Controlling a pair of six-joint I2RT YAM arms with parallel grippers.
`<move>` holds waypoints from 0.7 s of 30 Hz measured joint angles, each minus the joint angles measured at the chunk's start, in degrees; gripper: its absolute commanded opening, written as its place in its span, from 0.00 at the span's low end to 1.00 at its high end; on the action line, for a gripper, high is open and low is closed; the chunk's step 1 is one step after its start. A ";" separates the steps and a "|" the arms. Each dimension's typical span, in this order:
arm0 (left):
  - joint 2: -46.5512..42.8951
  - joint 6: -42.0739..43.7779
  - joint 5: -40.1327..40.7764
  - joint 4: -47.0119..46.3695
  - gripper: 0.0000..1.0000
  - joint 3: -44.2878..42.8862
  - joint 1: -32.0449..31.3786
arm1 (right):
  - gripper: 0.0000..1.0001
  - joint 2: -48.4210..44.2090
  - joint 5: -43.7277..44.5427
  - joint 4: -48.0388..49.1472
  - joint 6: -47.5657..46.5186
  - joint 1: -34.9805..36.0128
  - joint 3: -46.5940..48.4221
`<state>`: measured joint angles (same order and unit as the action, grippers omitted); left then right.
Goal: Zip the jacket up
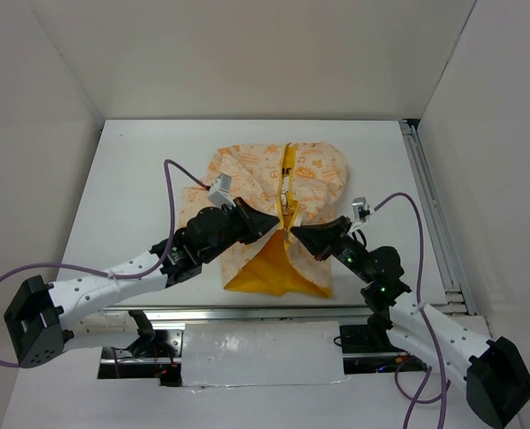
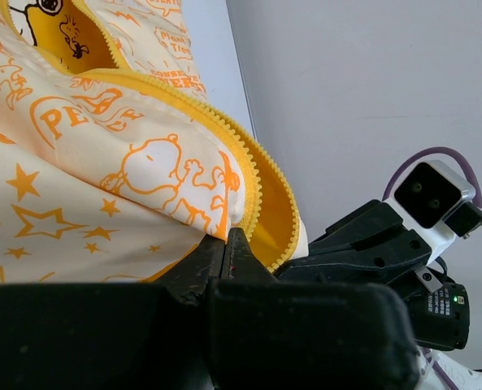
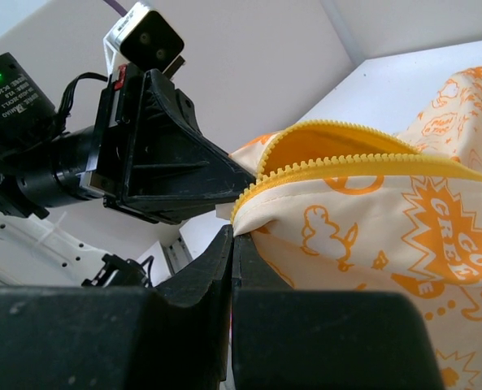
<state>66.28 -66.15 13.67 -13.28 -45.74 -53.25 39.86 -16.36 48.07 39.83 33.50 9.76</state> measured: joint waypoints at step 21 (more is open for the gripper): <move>-0.17 -0.02 -0.46 -0.83 0.00 1.64 -1.44 | 0.00 -1.92 -0.50 -0.20 0.74 0.02 0.00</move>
<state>66.11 -66.17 13.21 -14.11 -44.10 -54.70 37.93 -16.86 47.88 40.58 33.52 9.76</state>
